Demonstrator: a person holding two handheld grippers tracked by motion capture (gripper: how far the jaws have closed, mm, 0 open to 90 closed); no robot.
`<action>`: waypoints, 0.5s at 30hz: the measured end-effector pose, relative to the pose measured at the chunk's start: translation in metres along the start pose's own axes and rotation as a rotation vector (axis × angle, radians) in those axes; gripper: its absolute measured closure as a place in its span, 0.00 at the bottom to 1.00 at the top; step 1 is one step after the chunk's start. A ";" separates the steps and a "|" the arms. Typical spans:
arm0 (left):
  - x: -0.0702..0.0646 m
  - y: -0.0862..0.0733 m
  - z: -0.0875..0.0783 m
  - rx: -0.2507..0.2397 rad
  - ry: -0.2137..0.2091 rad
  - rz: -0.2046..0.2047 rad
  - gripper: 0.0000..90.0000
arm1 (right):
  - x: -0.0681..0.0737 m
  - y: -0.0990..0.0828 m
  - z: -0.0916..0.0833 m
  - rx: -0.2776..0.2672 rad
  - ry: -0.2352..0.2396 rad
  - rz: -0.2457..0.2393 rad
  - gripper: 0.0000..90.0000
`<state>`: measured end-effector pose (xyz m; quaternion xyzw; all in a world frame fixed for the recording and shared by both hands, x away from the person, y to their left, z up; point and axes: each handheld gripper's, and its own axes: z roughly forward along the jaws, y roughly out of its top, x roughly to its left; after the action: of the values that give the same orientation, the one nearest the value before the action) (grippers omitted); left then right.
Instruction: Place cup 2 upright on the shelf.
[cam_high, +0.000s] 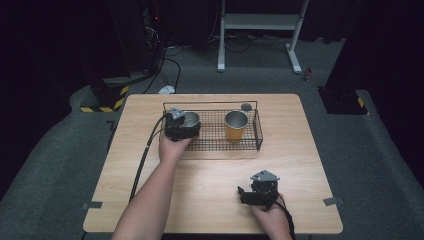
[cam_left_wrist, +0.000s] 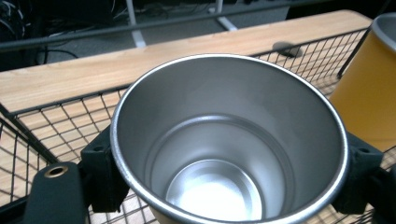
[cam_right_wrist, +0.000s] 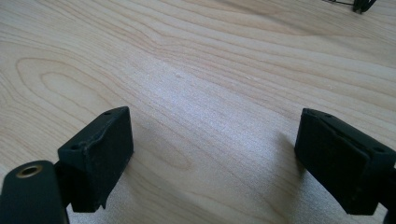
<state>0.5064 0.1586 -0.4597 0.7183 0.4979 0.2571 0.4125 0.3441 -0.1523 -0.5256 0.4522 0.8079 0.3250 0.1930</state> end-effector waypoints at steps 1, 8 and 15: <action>0.001 -0.001 0.001 0.012 0.004 0.008 0.21 | 0.000 0.000 0.000 0.000 0.000 0.001 0.13; 0.001 -0.003 0.006 0.055 0.023 0.018 0.21 | 0.000 0.000 0.000 0.000 0.001 0.001 0.13; 0.001 -0.003 0.012 0.082 0.017 0.000 0.21 | 0.000 0.000 0.000 0.001 0.001 0.003 0.13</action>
<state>0.5143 0.1564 -0.4685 0.7324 0.5113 0.2425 0.3786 0.3441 -0.1522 -0.5255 0.4532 0.8075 0.3251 0.1919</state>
